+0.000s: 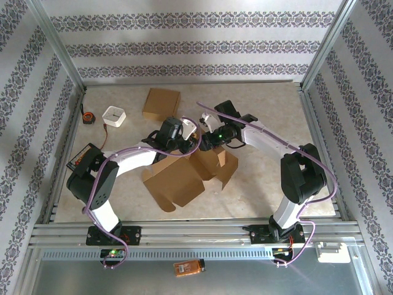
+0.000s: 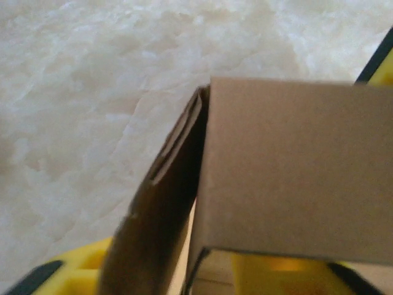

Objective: Fold the paper box

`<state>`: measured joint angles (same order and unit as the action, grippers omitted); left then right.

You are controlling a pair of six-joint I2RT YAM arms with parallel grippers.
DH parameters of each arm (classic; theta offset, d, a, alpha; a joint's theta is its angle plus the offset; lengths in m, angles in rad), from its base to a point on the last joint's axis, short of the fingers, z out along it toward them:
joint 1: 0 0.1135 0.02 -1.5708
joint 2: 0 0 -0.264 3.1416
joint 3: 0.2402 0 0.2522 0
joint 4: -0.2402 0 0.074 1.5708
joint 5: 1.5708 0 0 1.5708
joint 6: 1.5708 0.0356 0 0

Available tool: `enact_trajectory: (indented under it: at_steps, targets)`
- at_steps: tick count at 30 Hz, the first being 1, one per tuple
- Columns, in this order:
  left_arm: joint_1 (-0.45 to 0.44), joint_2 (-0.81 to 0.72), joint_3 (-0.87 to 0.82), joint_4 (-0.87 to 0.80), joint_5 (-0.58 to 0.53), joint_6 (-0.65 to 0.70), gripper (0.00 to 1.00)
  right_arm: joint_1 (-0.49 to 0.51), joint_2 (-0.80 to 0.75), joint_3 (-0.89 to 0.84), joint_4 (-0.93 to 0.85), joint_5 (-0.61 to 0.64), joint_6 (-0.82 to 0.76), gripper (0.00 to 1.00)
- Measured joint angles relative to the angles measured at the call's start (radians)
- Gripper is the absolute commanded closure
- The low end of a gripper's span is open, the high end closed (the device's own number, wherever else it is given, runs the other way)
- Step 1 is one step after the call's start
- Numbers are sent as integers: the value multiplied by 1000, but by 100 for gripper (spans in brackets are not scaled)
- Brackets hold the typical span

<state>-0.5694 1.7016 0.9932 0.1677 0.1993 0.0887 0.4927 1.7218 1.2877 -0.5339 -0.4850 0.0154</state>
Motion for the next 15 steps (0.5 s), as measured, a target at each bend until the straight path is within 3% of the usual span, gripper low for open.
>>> enact_trajectory:
  at_steps: [2, 7, 15]
  targets:
    - [0, -23, -4, 2, 13, -11, 47, -5, -3, 0, -5, 0, -5, 57]
    - [3, -144, -65, 5, 14, -29, 25, -13, -39, 0, -37, -19, -37, 60]
    - [14, -525, -190, -29, 76, -93, 20, -39, -50, 0, -32, -9, -66, 60]
